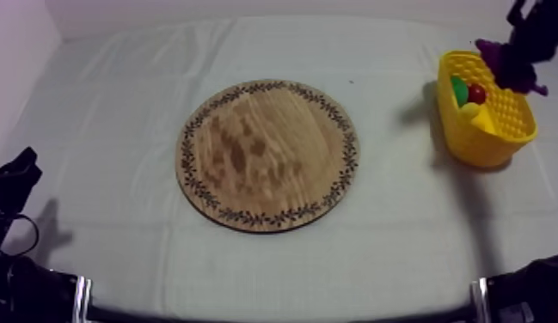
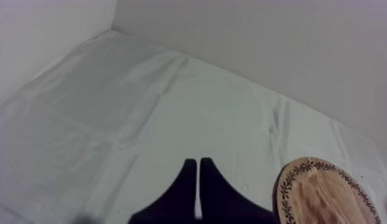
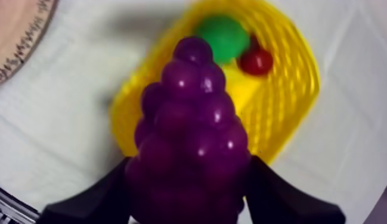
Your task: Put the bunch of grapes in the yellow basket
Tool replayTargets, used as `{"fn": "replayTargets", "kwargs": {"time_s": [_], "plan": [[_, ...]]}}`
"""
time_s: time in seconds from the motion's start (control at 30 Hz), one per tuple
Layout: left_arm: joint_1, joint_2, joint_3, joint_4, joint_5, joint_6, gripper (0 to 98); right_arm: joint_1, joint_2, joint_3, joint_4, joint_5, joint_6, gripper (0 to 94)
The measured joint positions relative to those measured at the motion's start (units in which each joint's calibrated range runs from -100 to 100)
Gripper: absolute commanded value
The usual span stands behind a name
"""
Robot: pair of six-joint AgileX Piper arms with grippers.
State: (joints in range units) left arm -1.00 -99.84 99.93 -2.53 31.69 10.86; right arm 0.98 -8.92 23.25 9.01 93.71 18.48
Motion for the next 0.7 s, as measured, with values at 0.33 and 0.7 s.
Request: {"fn": "replayTargets", "kwargs": {"time_s": [0.33, 0.7], "plan": [[0.00, 0.00, 0.00, 0.00, 0.00, 0.00, 0.0, 3.95, 0.94, 4.73, 0.49, -1.56, -0.88, 39.1], [0.00, 0.00, 0.00, 0.00, 0.00, 0.00, 0.0, 4.76, 11.03, 0.47, -0.77, -5.51, -2.02, 43.8]]}}
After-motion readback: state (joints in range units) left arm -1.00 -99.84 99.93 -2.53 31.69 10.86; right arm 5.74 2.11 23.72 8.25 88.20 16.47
